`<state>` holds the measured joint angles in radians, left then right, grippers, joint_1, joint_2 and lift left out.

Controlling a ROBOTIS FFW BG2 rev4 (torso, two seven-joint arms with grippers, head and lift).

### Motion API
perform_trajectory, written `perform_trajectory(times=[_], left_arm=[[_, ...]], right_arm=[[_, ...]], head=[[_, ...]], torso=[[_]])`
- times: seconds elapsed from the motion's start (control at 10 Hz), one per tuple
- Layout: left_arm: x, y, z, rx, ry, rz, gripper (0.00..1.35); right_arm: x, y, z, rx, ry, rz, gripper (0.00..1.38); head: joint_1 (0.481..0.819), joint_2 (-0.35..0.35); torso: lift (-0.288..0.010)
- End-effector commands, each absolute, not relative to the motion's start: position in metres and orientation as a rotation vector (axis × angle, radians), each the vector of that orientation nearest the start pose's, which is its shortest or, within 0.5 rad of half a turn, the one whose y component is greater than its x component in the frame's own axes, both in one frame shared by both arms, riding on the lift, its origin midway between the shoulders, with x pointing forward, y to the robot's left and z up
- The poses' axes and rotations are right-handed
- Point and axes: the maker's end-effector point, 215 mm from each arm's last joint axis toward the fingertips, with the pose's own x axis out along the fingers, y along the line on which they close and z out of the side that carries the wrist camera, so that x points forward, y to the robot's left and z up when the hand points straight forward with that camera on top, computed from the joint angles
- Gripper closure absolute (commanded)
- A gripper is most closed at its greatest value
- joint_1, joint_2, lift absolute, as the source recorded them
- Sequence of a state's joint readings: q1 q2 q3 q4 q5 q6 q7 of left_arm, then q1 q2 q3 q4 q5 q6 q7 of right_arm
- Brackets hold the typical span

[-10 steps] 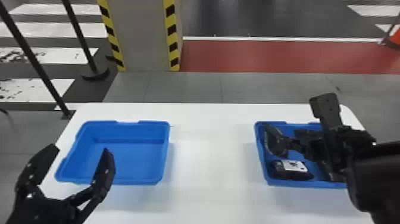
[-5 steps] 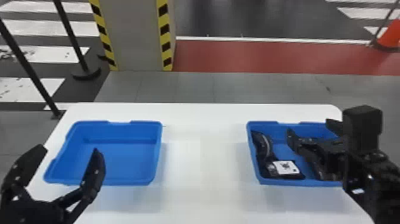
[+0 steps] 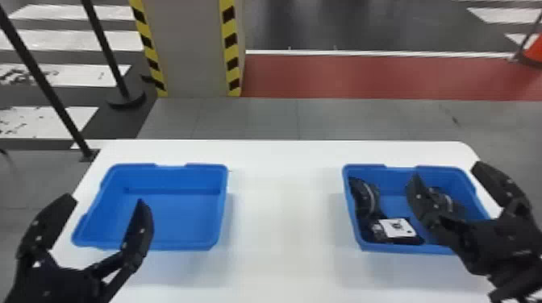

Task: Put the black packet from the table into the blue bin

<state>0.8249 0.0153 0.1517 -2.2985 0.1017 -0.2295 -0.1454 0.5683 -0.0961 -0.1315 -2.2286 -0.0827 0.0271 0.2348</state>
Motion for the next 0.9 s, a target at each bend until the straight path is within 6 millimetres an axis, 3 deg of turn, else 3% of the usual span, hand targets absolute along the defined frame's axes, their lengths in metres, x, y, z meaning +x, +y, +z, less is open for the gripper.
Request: perform_trajectory(times=[0.0, 0.1, 0.2, 0.3, 0.8], left_arm=[[0.354, 0.267, -0.256, 0.039, -0.133, -0.046, 0.11], [0.354, 0.267, -0.256, 0.039, -0.133, -0.046, 0.11], [0.354, 0.268, -0.256, 0.040, -0.133, -0.045, 0.11], [0.354, 0.268, -0.255, 0.043, -0.135, -0.045, 0.11], [0.354, 0.266, -0.255, 0.046, -0.137, -0.048, 0.11]], right_arm=[[0.394, -0.231, -0.271, 0.002, -0.043, 0.227, 0.14], [0.369, -0.223, -0.272, 0.026, 0.004, 0.246, 0.14], [0.349, -0.222, -0.260, 0.013, 0.025, 0.251, 0.14], [0.336, -0.225, -0.257, 0.009, 0.045, 0.247, 0.14], [0.333, -0.232, -0.265, 0.000, 0.049, 0.230, 0.14]], head=[[0.695, 0.035], [0.695, 0.043], [0.695, 0.059], [0.695, 0.071], [0.695, 0.061]], torso=[[-0.110], [-0.110], [-0.110], [-0.110], [-0.110]])
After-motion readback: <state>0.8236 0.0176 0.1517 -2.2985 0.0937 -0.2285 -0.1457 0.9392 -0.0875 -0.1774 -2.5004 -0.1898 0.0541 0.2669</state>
